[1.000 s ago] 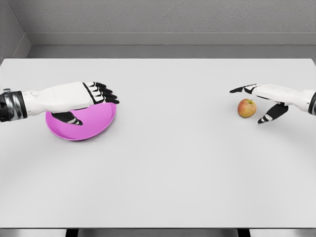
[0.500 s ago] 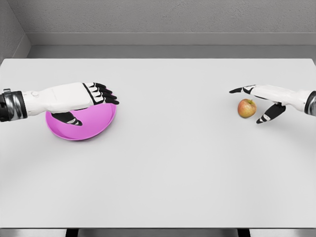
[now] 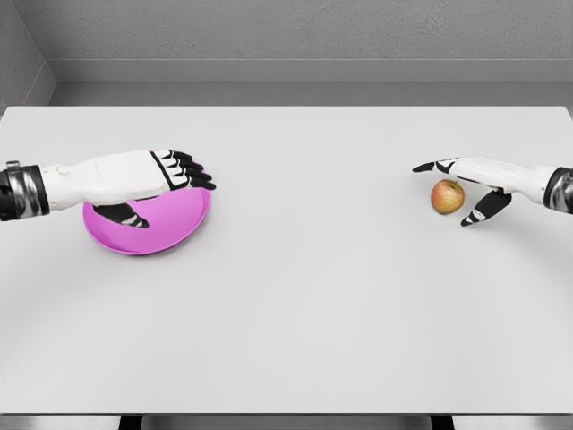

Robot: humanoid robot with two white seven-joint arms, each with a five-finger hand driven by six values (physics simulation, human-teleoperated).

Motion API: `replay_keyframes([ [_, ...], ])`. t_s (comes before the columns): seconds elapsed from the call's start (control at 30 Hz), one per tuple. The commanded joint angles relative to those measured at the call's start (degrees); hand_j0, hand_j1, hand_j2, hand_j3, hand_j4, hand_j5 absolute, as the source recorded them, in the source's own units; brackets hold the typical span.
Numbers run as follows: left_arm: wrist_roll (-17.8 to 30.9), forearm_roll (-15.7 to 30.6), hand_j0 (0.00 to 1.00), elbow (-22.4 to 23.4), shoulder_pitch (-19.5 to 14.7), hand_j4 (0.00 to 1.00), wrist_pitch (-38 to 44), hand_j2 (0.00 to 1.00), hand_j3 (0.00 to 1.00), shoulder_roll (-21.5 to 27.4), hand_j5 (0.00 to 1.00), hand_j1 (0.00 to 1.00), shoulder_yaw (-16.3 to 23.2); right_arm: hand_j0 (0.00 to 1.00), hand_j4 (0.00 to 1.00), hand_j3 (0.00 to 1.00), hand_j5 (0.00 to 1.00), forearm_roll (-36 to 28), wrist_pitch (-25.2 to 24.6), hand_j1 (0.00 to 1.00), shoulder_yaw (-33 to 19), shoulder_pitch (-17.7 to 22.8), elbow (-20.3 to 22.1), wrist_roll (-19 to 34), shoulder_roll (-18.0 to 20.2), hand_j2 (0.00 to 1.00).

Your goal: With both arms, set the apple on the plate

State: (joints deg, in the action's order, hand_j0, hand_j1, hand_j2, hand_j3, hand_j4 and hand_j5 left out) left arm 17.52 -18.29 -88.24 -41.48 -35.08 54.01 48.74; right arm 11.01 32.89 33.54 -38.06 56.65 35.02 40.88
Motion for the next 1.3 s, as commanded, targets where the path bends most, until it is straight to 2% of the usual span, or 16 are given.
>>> replay_keyframes([
  [0.0, 0.0, 0.4, 1.00, 0.0, 0.0, 1.00, 0.1, 1.00, 1.00, 0.0, 1.00, 1.00, 0.0, 1.00, 1.00, 1.00, 1.00, -0.3, -0.2, 1.00, -0.1, 0.0, -0.2, 0.0, 0.0, 1.00],
  [0.17, 0.0, 0.4, 1.00, 0.0, 0.0, 1.00, 0.1, 1.00, 1.00, 0.0, 1.00, 1.00, 0.0, 1.00, 1.00, 1.00, 1.00, 0.0, -0.1, 1.00, -0.1, -0.2, -0.6, 0.0, -0.1, 1.00],
  [0.27, 0.0, 0.4, 1.00, 0.0, 0.0, 1.00, 0.1, 1.00, 1.00, 0.0, 1.00, 1.00, 0.0, 0.87, 0.87, 0.87, 0.87, 0.0, -0.1, 0.87, -0.1, -0.2, -0.6, 0.0, -0.4, 0.87],
  [0.37, 0.0, 0.4, 1.00, 0.0, 0.1, 1.00, 0.1, 1.00, 1.00, 0.0, 1.00, 1.00, 0.0, 0.80, 0.80, 0.80, 0.80, 0.0, 0.0, 0.80, -0.1, -0.2, -0.6, 0.0, -0.4, 0.80],
  [0.43, 0.0, 0.4, 1.00, 0.0, 0.1, 1.00, 0.1, 1.00, 1.00, 0.0, 1.00, 1.00, 0.0, 0.69, 0.69, 0.69, 0.69, 0.0, 0.1, 0.69, -0.1, -0.2, -0.6, 0.0, -0.4, 0.69],
  [0.53, 0.0, 0.4, 1.00, 0.0, 0.1, 1.00, 0.1, 1.00, 1.00, 0.0, 1.00, 1.00, 0.0, 0.69, 0.69, 0.69, 0.69, 0.0, 0.1, 0.69, -0.1, -0.2, -0.6, 0.0, -0.5, 0.69],
  [0.63, 0.0, 0.4, 1.00, 0.1, 0.1, 1.00, 0.1, 1.00, 1.00, 0.0, 1.00, 1.00, 0.0, 0.59, 0.59, 0.59, 0.59, 0.0, 0.2, 0.59, -0.1, -0.2, -0.6, 0.0, -0.9, 0.59],
  [0.77, 0.0, 0.4, 1.00, 0.1, 0.1, 1.00, 0.1, 1.00, 1.00, 0.0, 1.00, 1.00, 0.0, 0.58, 0.58, 0.58, 0.58, 0.0, 0.3, 0.58, -0.1, -0.1, -0.6, 0.0, -1.0, 0.58],
  [0.83, 0.0, 0.4, 1.00, 0.1, 0.0, 1.00, 0.1, 1.00, 1.00, 0.0, 1.00, 1.00, 0.0, 0.58, 0.58, 0.58, 0.58, -0.1, 2.1, 0.58, -0.1, -0.1, -0.7, 0.0, -1.8, 0.58],
  [0.93, 0.0, 0.4, 1.00, 0.0, 0.0, 1.00, 0.1, 1.00, 1.00, 0.0, 1.00, 1.00, 0.0, 0.55, 0.55, 0.55, 0.55, -0.3, 2.1, 0.55, -0.2, -0.2, -0.6, 0.0, -1.9, 0.55],
  [0.97, 0.0, 0.4, 1.00, 0.1, 0.0, 1.00, 0.1, 1.00, 1.00, 0.0, 1.00, 1.00, 0.0, 0.49, 0.49, 0.49, 0.49, -0.6, 2.1, 0.49, -0.2, -0.2, -0.6, 0.0, -1.9, 0.49],
  [1.03, 0.0, 0.4, 1.00, 0.0, 0.1, 1.00, 0.1, 1.00, 1.00, 0.0, 1.00, 1.00, 0.0, 0.47, 0.47, 0.47, 0.47, -1.0, 2.1, 0.47, -0.4, -0.1, -0.4, 0.0, -1.9, 0.47],
  [1.1, 0.0, 0.4, 1.00, 0.1, 0.1, 1.00, 0.1, 1.00, 1.00, 0.0, 1.00, 1.00, 0.0, 0.47, 0.47, 0.47, 0.47, -4.1, 2.1, 0.47, -0.1, -0.2, 2.7, 0.0, -3.9, 0.47],
  [1.2, 0.0, 0.4, 1.00, 0.0, 0.0, 1.00, 0.1, 1.00, 1.00, 0.0, 1.00, 1.00, 0.0, 0.47, 0.47, 0.47, 0.47, -8.9, 2.1, 0.47, 7.4, -1.0, 20.4, 0.0, -3.8, 0.47],
  [1.23, 0.0, 0.4, 1.00, 0.0, 0.0, 1.00, 0.1, 1.00, 1.00, 0.0, 1.00, 1.00, 0.0, 0.46, 0.46, 0.46, 0.46, -9.0, 2.1, 0.46, 7.9, -1.4, 23.7, 0.0, -4.0, 0.46],
  [1.27, 0.0, 0.4, 1.00, 0.0, 0.1, 1.00, 0.1, 1.00, 1.00, 0.0, 1.00, 1.00, 0.0, 0.46, 0.46, 0.46, 0.46, -9.0, 2.1, 0.46, 7.9, -1.6, 25.1, 0.0, -4.3, 0.46],
])
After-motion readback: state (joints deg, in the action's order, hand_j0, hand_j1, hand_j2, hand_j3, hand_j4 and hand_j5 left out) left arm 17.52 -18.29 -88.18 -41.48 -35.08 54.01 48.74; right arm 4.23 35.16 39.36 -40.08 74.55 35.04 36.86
